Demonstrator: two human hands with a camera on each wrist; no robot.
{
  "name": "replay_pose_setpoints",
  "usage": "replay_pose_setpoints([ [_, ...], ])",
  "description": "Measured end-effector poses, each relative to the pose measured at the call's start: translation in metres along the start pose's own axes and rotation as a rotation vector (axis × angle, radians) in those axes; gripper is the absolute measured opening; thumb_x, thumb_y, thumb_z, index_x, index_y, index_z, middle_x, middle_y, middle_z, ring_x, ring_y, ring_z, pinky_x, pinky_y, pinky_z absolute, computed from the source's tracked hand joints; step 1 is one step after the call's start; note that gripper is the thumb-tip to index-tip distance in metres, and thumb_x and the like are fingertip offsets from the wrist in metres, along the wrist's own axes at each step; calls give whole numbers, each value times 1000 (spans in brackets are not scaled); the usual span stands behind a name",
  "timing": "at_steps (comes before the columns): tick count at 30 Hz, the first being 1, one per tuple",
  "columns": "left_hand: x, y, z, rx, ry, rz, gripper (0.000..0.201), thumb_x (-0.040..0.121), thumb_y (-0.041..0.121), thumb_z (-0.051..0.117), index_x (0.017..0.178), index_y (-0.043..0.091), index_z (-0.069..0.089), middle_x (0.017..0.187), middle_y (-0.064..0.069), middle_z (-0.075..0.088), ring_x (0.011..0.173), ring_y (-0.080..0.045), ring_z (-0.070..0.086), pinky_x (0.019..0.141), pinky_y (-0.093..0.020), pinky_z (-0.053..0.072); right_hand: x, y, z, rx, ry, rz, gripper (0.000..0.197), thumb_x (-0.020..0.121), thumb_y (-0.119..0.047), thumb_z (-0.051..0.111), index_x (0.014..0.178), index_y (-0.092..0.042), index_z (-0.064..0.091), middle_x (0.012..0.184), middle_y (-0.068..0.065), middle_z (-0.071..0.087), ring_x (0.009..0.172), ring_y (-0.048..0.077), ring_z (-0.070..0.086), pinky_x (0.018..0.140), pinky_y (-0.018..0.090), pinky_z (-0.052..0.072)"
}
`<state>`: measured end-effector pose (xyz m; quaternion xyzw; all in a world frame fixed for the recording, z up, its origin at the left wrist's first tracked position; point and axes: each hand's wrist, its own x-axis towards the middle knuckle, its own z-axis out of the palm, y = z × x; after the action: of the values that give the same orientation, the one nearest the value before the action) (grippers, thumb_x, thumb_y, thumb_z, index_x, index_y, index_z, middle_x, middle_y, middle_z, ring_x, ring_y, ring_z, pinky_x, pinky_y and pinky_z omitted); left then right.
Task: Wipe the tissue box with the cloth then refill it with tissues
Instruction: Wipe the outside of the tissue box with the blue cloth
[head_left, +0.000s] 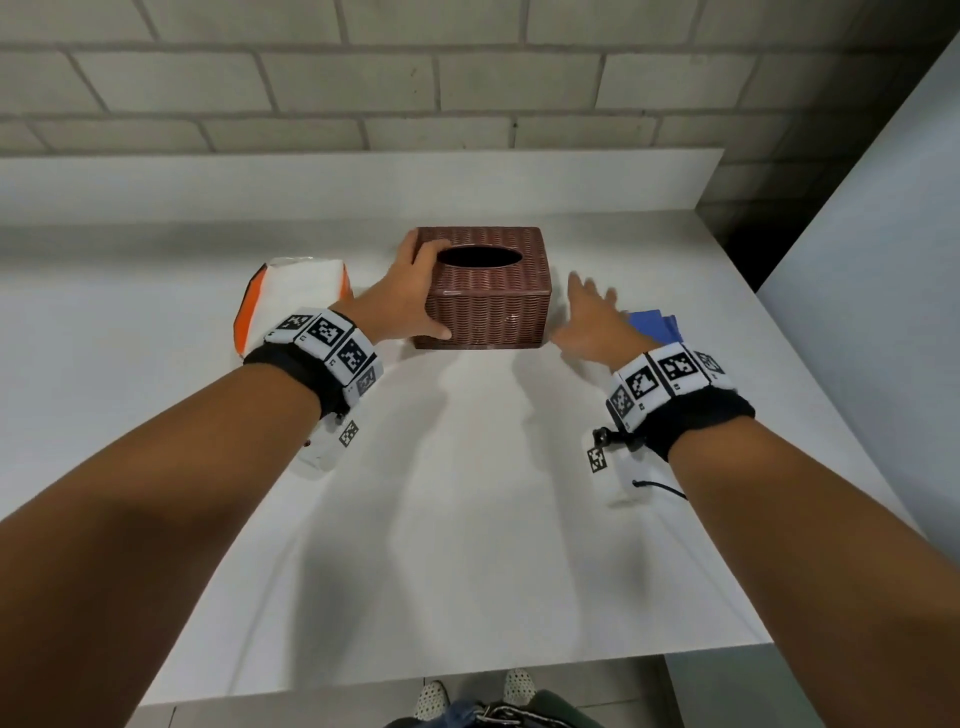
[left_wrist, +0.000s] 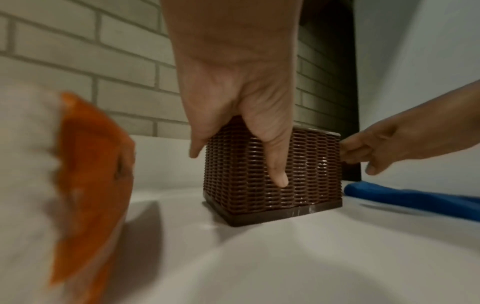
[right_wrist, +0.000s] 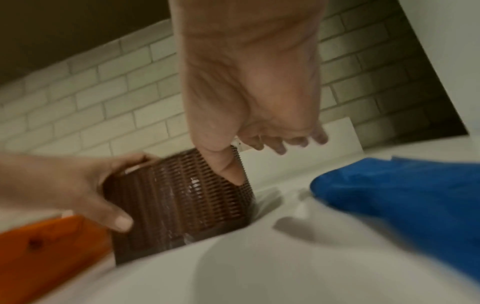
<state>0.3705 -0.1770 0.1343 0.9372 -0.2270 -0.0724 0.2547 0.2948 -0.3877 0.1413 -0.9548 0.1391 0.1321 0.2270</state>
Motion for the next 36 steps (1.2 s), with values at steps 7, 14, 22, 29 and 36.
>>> replay_pose_setpoints([
  [7, -2, -4, 9, -480, 59, -146, 132, 65, -2, 81, 147, 11, -21, 157, -11, 20, 141, -23, 31, 115, -39, 30, 5, -10, 10, 456, -62, -157, 61, 89, -5, 51, 144, -22, 31, 133, 7, 54, 121, 25, 52, 98, 31, 42],
  [14, 2, 2, 10, -761, 190, -270, 116, 68, 1, 80, 151, 11, -1, 149, -4, 37, 131, -20, 46, 103, -35, 45, 4, -10, 3, 744, -30, -126, 42, 97, -5, 44, 137, -15, 43, 118, 0, 54, 112, 19, 52, 93, 31, 43],
  [22, -6, 27, 6, -1070, 175, -98, 76, 74, 17, 67, 138, 18, 26, 125, 2, 50, 107, -8, 57, 87, -22, 51, -3, 8, -12, 1029, 15, -10, 39, 101, -31, 33, 138, -23, 41, 121, -3, 51, 114, 19, 49, 96, 40, 40],
  [29, -15, 34, 12, -1145, 102, -316, 76, 68, 40, 61, 131, 34, 19, 99, 12, 61, 94, -10, 59, 97, -48, 42, 4, 33, -3, 123, 138, 201, 44, 99, -38, 26, 131, -15, 46, 141, 17, 45, 132, 37, 38, 111, 48, 30],
  [36, -22, 34, 15, -1168, 122, -349, 86, 69, 46, 59, 143, 31, 18, 99, 14, 60, 92, -10, 58, 90, -44, 41, 0, 71, 29, -280, 71, 296, 57, 100, -35, 30, 151, -35, 5, 161, 10, -4, 144, 44, 10, 112, 60, 22],
])
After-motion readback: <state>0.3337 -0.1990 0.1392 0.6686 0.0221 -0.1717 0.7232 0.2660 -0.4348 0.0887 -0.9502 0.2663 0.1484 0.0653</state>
